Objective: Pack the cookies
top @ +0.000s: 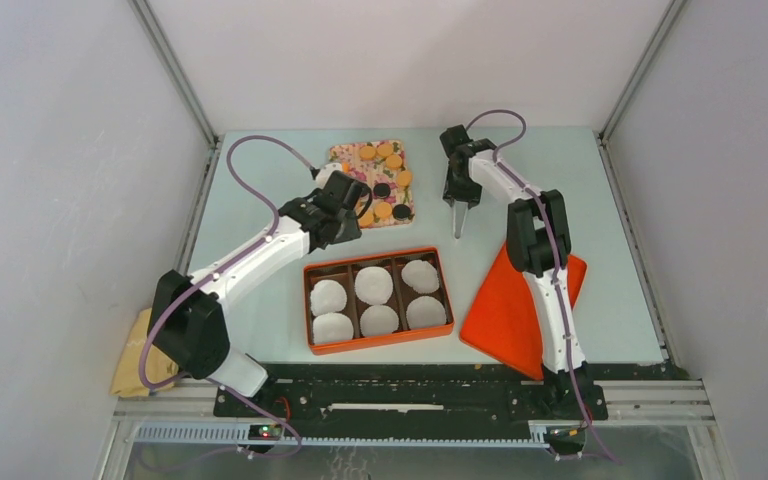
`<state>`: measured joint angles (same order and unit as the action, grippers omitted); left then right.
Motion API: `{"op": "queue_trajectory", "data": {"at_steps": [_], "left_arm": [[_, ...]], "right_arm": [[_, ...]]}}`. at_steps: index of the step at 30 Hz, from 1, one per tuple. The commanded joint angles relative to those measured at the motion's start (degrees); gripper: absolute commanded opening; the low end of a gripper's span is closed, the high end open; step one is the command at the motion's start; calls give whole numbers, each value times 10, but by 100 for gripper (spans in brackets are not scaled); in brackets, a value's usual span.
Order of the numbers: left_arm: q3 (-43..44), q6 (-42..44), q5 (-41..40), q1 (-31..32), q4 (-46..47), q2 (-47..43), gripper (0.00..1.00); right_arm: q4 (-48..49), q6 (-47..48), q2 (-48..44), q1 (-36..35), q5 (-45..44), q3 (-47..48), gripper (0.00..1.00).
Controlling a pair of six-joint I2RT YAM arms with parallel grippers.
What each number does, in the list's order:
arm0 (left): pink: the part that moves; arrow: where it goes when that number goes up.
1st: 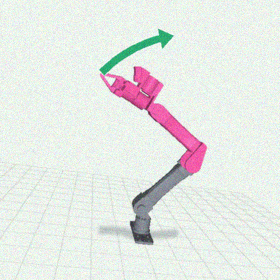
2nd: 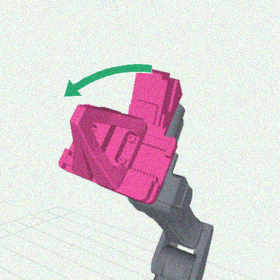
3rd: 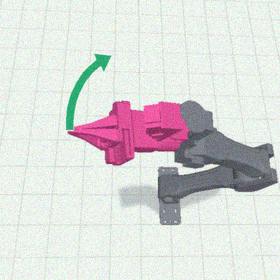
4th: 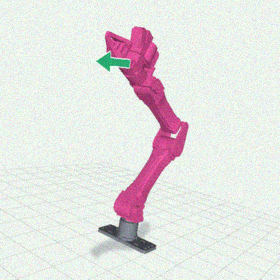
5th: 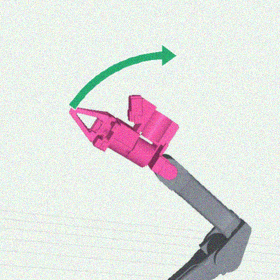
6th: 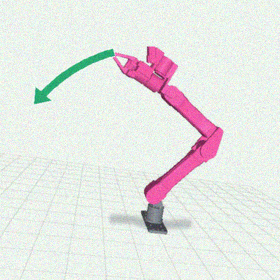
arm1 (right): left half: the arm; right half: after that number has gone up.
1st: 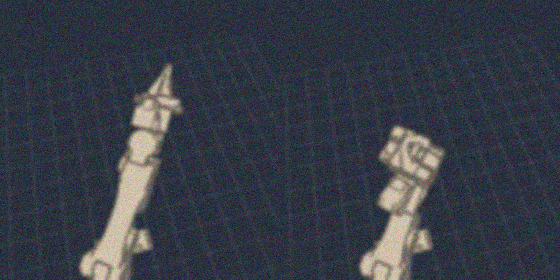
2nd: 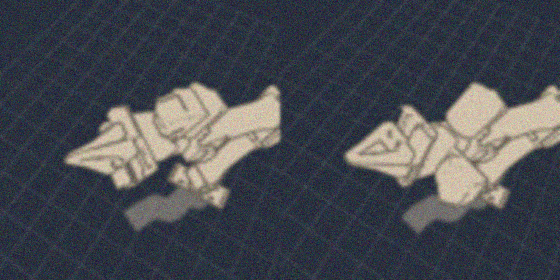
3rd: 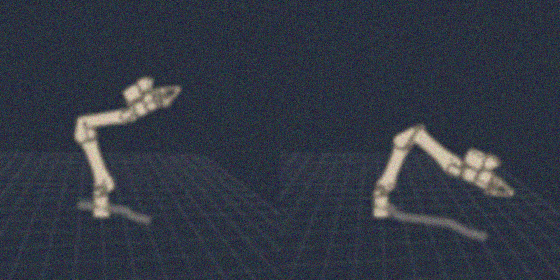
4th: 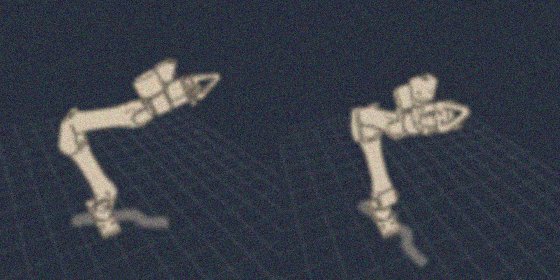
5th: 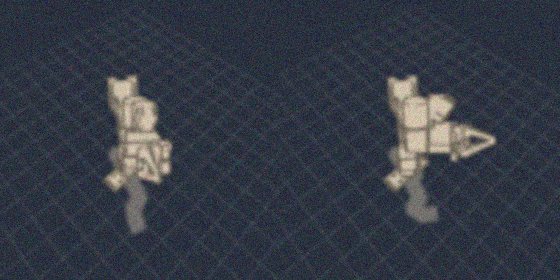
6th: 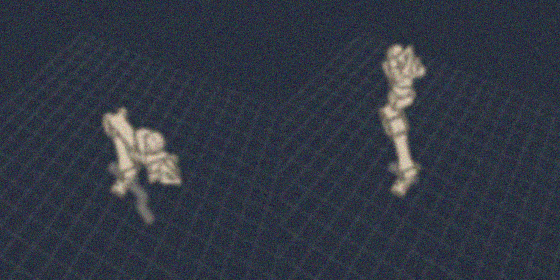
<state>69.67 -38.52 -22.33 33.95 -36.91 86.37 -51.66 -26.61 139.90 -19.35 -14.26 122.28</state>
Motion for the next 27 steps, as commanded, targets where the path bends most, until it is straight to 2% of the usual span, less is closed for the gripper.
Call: {"op": "queue_trajectory", "data": {"at_steps": [1, 3, 8, 15, 18, 22, 24, 27], "left_arm": [[9, 10, 2, -3, 14, 1, 40], [11, 9, 5, -3, 14, 1, 40], [47, 15, 20, -5, 8, 12, 40], [243, 29, 63, -38, 1, 112, 40], [336, 30, 130, -68, 23, 177, 40], [417, 10, 284, -102, 81, 262, 38], [438, 4, 324, -103, 96, 290, 38], [408, -15, 390, -100, 171, 292, 38]], "right_arm": [[-1, 5, -21, 2, -12, -31, 49], [7, 13, -49, 0, -19, -49, 46], [0, 46, -127, -14, -33, -79, 46], [-11, 90, -242, -41, -5, -148, 46], [9, 104, -296, -47, 54, -207, 46], [45, 131, -370, -55, 115, -281, 46], [66, 144, -403, -54, 156, -306, 46], [79, 157, -423, -56, 201, -318, 46]]}}
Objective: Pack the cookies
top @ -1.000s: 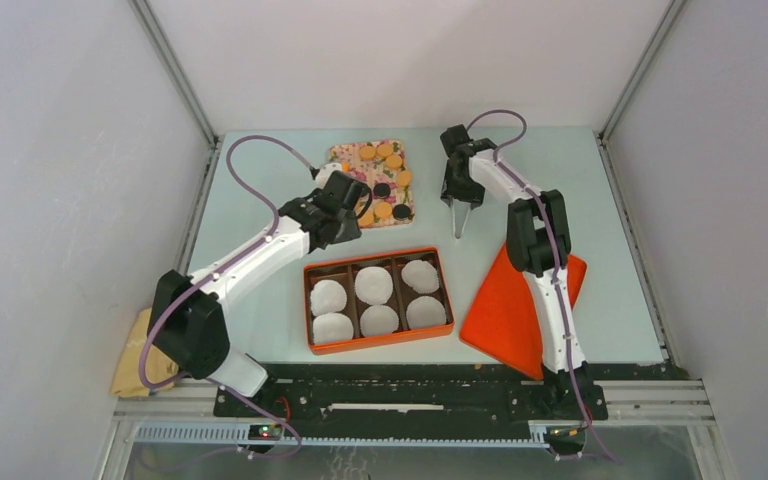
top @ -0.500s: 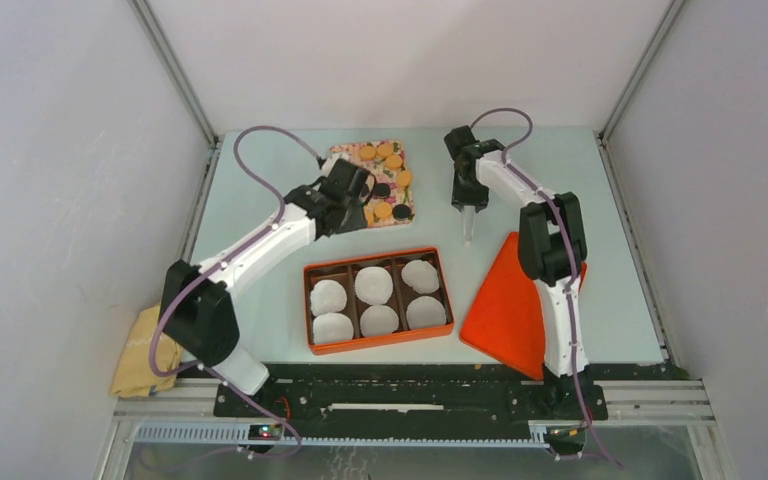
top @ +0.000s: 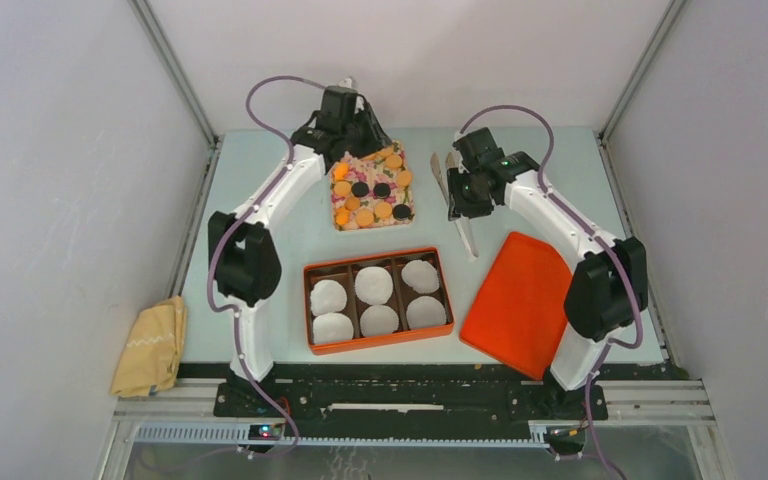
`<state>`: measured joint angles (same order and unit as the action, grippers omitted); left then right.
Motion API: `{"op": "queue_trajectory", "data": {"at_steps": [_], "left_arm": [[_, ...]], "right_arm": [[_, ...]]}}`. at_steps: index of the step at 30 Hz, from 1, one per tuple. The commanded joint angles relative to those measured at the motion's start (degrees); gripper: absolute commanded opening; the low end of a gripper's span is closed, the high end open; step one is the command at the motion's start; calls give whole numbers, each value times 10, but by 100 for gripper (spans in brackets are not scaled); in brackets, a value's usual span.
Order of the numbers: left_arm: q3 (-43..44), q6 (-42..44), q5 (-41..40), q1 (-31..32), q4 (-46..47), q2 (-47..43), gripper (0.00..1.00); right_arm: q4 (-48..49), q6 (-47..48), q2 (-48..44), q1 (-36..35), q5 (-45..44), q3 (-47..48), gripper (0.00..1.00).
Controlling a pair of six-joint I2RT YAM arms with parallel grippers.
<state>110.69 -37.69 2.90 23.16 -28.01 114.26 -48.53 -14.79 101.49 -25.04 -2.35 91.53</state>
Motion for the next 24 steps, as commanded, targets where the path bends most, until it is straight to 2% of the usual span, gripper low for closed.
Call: {"op": "queue_trajectory", "data": {"at_steps": [1, 10, 17, 24], "left_arm": [[-15, -27, 148, 12, 106, 9, 39], [-93, -42, 197, 56, 191, -23, 40], [-143, -52, 205, 63, 200, -9, 40], [-204, -38, 181, 65, 199, -20, 39]], "right_arm": [[47, 40, -38, 1, 89, -9, 46], [51, 42, 12, -8, 117, 31, 45], [50, 42, 13, -18, 114, 56, 45], [35, 45, -17, -20, 69, 82, 45]]}}
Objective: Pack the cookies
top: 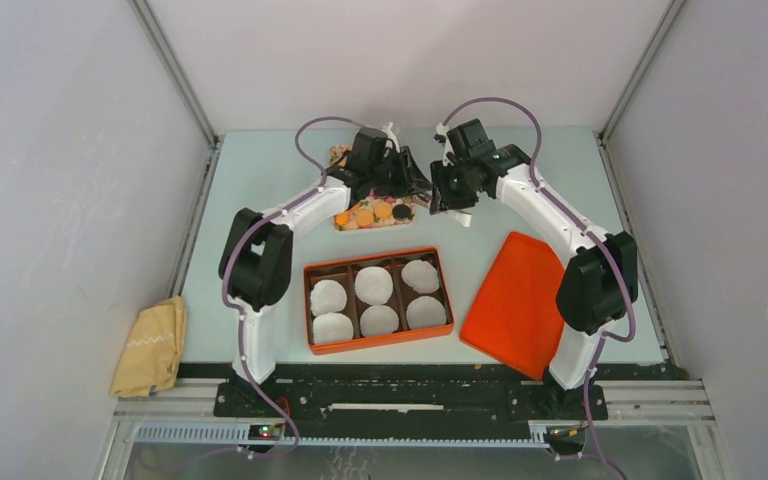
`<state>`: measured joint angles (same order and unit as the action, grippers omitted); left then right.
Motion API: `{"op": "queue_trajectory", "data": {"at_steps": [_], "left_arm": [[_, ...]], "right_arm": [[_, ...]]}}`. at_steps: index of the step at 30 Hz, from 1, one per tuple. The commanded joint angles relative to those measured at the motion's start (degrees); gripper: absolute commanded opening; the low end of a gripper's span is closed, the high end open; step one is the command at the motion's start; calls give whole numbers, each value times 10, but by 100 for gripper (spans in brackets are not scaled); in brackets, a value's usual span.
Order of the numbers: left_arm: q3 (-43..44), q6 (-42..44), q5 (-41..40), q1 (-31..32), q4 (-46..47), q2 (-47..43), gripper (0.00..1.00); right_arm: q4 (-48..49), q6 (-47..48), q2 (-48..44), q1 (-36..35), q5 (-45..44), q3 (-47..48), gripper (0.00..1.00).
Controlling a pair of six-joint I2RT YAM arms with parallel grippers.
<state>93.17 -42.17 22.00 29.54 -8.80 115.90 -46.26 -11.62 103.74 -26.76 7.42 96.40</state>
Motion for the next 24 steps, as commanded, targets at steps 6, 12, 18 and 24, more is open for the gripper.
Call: {"op": "queue_trajectory", "data": {"at_steps": [6, 12, 18, 24], "left_arm": [[-12, 26, -23, -2, -10, -40, 38], [41, 66, -190, -24, -142, -101, 38], [-90, 47, -341, -49, -162, -248, 40], [-213, 57, -349, -47, -139, -340, 41]], "right_arm": [[3, 15, -38, -4, -28, 36, 44], [15, 26, -53, -27, -96, 15, 44], [39, 49, -47, -57, -154, 14, 45], [46, 56, -7, -84, -163, 40, 47]]}}
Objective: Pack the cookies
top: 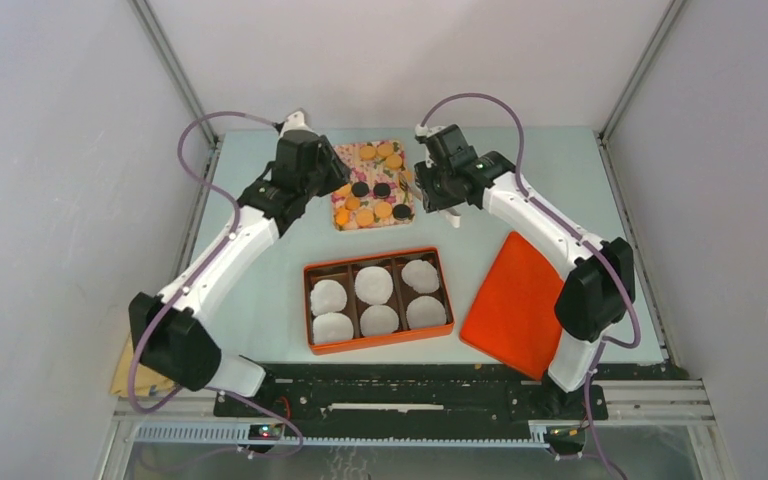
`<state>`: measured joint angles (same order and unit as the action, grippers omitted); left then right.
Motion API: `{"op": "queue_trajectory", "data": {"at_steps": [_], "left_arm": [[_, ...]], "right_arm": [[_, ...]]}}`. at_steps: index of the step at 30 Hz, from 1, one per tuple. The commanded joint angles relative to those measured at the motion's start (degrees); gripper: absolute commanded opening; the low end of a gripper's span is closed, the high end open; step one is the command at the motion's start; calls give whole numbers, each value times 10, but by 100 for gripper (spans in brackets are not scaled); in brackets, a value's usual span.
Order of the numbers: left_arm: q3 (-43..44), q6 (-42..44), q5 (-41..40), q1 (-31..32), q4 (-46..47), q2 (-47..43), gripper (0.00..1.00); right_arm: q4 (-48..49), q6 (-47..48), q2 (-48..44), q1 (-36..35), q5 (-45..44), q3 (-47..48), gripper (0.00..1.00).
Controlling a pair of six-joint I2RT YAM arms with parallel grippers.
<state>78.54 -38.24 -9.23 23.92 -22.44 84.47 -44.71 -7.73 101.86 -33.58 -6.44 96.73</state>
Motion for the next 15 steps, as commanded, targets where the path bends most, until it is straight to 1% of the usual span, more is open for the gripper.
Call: {"op": "queue_trajectory", "data": {"at_steps": [1, 4, 9, 15], "left_arm": [[-76, 19, -37, 9, 0, -33, 41], [-104, 24, -40, 9, 4, -45, 41], [-119, 30, -39, 9, 11, -54, 41], [-127, 32, -49, 9, 13, -62, 41]], "right_arm": [[30, 17, 20, -18, -25, 41, 47], [32, 16, 38, -32, -24, 49, 47], [45, 18, 77, -50, -32, 57, 47], [43, 11, 135, -54, -39, 103, 47]]}}
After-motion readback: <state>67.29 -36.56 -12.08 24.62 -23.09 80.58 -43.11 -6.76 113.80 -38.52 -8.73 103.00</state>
